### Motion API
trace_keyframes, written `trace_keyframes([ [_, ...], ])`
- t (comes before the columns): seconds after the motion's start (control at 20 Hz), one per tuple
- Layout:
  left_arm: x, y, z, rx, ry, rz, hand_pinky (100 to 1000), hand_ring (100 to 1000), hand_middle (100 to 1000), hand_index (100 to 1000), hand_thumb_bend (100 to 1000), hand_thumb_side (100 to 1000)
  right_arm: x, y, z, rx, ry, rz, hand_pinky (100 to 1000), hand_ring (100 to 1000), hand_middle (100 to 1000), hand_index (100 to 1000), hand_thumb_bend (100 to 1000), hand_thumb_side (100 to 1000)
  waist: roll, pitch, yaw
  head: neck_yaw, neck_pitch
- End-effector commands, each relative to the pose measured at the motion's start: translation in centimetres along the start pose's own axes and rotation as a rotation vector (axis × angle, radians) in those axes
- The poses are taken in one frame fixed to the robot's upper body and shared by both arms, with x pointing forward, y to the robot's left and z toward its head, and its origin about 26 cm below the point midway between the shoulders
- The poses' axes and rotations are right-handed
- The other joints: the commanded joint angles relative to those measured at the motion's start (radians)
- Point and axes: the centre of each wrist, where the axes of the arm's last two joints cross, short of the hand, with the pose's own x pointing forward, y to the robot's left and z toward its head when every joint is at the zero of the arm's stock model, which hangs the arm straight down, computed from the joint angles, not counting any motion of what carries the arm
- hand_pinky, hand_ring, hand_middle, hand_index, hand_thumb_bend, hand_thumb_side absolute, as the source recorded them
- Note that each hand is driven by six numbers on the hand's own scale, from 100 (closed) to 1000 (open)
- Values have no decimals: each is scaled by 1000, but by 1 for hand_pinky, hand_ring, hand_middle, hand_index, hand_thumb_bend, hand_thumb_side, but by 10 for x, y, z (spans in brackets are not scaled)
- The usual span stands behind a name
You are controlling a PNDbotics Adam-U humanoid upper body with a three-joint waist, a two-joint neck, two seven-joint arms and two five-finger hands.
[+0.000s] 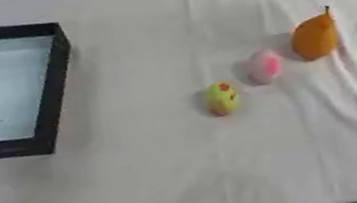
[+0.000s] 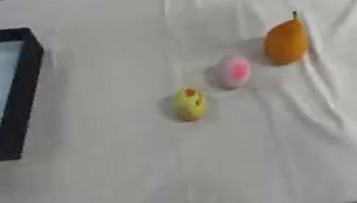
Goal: Pick up the objects with one hand, pass them to the other hand, and then place them into the box on the other side of the table.
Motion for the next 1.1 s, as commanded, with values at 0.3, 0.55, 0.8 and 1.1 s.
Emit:
trace_keyframes([
  [0.3, 13, 3, -5, -5, -40, -7, 654, 778, 711, 826, 650, 591, 15, -21, 19, 131, 23, 190, 928, 925, 910, 892, 307, 432, -8, -35, 1, -19, -17],
  [0.55, 13, 2, -4, -12, -39, -10, 655, 778, 710, 826, 649, 591, 16, -18, 17, 181, 27, 214, 930, 928, 913, 894, 310, 405, -8, -36, 4, -30, -25],
  [0.8, 13, 2, -4, -10, -40, -9, 655, 778, 711, 824, 650, 591, 11, -10, 20, 257, 49, 249, 926, 917, 896, 878, 343, 361, -11, -35, 5, -36, -27],
  [1.1, 13, 0, -3, -20, -36, -4, 656, 778, 710, 824, 649, 592, 6, 4, 11, 237, 77, 283, 917, 900, 883, 865, 413, 312, -6, -36, 6, -40, -26],
])
